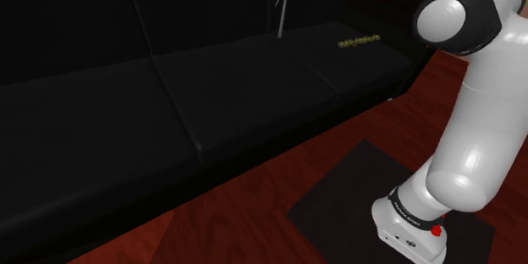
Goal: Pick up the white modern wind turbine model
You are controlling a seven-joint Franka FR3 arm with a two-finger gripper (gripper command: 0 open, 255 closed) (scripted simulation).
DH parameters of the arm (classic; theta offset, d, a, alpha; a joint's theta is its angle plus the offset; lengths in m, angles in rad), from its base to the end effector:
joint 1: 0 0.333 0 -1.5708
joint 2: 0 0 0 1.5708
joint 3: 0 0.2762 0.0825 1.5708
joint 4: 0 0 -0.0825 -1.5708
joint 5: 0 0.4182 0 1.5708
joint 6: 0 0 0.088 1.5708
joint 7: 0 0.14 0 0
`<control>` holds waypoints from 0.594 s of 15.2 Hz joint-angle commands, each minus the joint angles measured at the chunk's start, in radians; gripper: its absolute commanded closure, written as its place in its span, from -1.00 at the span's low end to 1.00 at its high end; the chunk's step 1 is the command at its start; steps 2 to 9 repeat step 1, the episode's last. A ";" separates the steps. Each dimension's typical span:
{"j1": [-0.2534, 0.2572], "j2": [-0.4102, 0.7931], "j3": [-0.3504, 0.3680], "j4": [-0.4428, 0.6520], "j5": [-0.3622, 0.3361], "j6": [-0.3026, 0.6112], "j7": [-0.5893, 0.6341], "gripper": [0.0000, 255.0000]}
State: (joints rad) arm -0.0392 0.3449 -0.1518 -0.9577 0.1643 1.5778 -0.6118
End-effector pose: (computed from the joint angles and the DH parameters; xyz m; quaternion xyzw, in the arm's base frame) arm 0.6694 -0.0837 0.6473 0.9629 0.2248 0.1491 0.0017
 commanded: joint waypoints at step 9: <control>-0.002 0.009 0.000 0.026 0.002 -0.017 0.001 1.00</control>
